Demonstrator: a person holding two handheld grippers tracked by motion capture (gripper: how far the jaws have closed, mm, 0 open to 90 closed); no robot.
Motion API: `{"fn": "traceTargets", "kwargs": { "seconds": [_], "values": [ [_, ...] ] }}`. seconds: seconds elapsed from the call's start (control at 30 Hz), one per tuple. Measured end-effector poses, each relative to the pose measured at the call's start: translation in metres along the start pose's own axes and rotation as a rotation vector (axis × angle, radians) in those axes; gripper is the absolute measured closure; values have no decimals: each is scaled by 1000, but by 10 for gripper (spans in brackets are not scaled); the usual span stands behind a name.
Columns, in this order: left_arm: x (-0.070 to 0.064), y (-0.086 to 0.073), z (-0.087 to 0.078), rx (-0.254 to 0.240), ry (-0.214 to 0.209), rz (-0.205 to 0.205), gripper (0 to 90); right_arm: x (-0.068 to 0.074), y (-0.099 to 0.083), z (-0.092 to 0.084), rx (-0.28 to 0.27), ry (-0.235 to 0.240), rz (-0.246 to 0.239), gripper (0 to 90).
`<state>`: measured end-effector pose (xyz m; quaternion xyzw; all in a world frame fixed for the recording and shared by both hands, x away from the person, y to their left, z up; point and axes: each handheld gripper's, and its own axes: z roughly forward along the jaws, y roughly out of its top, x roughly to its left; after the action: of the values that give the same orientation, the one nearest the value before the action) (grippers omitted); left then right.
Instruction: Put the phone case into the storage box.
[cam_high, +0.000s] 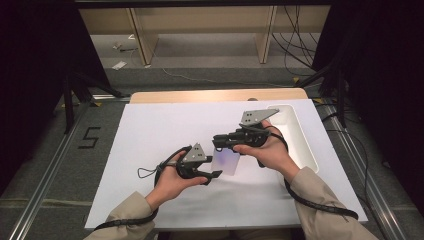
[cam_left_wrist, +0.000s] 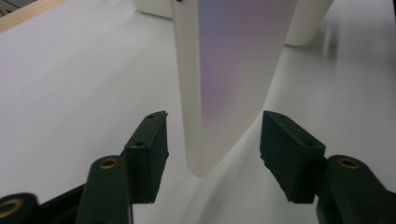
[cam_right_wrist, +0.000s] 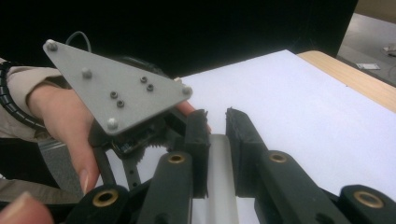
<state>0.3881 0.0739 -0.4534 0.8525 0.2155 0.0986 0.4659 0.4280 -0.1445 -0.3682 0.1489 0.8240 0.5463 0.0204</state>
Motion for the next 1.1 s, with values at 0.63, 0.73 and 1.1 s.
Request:
{"fn": "traceTargets", "kwargs": {
  "seconds": [0.63,0.73,1.1],
  "values": [
    [1,5,-4,4,-33,-10,694,-1,-2,0,-17,26,17,801],
    [1,5,-4,8,-34,-10,704,-1,-3,0,-17,32,16,800],
    [2,6,-6,26,-28,12,740,-1,-3,0,-15,52,3,784]
  ]
}}
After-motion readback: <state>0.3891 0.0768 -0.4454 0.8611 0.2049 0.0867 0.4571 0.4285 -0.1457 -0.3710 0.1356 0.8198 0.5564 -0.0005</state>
